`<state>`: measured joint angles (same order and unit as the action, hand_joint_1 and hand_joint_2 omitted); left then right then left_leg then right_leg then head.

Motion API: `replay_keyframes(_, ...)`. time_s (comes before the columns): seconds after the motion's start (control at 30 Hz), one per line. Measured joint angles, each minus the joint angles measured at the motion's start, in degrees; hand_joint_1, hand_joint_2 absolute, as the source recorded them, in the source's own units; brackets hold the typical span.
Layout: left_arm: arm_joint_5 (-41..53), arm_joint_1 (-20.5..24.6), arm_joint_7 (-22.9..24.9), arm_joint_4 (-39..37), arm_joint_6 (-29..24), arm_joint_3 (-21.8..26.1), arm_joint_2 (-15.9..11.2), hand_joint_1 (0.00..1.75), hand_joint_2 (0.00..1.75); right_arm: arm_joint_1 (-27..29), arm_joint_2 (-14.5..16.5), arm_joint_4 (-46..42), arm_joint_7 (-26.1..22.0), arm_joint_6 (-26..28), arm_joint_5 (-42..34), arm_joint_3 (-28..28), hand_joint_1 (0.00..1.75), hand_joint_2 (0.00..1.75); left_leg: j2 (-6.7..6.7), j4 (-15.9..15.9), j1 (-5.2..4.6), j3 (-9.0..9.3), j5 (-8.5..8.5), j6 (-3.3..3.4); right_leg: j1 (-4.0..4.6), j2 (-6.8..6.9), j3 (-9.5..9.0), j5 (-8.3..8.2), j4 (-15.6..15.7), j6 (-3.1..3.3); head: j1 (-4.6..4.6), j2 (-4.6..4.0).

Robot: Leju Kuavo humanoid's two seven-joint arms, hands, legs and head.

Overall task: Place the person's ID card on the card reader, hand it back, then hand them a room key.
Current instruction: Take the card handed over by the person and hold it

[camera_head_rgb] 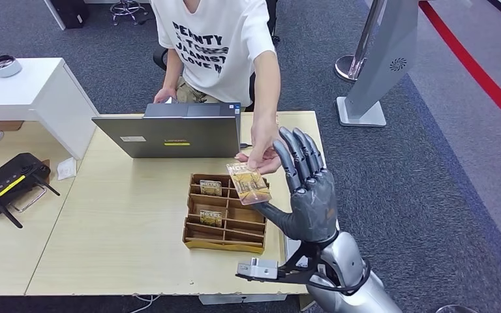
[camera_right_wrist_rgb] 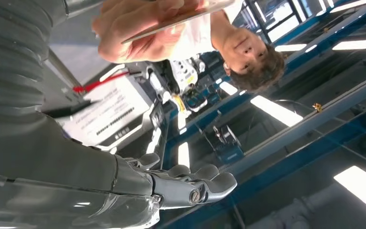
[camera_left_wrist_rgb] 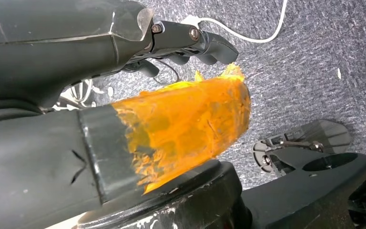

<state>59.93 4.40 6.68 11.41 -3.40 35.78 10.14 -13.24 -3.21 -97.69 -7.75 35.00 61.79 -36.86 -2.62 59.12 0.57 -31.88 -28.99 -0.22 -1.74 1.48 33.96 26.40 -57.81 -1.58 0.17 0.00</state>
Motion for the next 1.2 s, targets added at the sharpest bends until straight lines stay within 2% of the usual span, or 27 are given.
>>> replay_keyframes(0.1,0.41,0.21,0.38,0.0,0.32,0.0,0.01,0.0,0.0,-1.66,0.0,1.91,1.47,0.45,3.12,-0.09,1.4,1.75,0.0,0.0,0.0,0.0,0.0,0.0,0.0,0.0,0.0,0.0,0.0,0.0,0.0,0.0)
replay_keyframes(0.13,0.5,0.28,0.5,0.0,0.4,0.0,0.01,0.0,0.0,-2.12,0.0,2.51,1.84,0.55,3.92,-0.1,1.61,1.75,0.0,0.0,0.0,0.0,0.0,0.0,0.0,0.0,0.0,0.0,0.0,0.0,0.0,0.0)
replay_keyframes(0.2,0.67,0.38,0.58,0.0,0.49,0.0,0.02,0.0,0.0,-2.76,0.0,3.48,2.3,0.7,4.92,-0.13,1.74,1.75,0.01,0.0,0.0,0.0,0.0,0.0,0.0,0.01,0.0,0.0,0.0,0.0,0.0,0.0)
replay_keyframes(1.2,0.9,0.56,0.75,0.0,0.67,0.0,0.0,0.0,0.0,-3.7,0.0,6.94,3.55,0.93,6.22,-0.35,1.75,1.75,0.0,0.0,0.0,0.0,0.0,0.0,0.0,0.0,0.01,0.0,0.0,0.0,0.0,0.0)
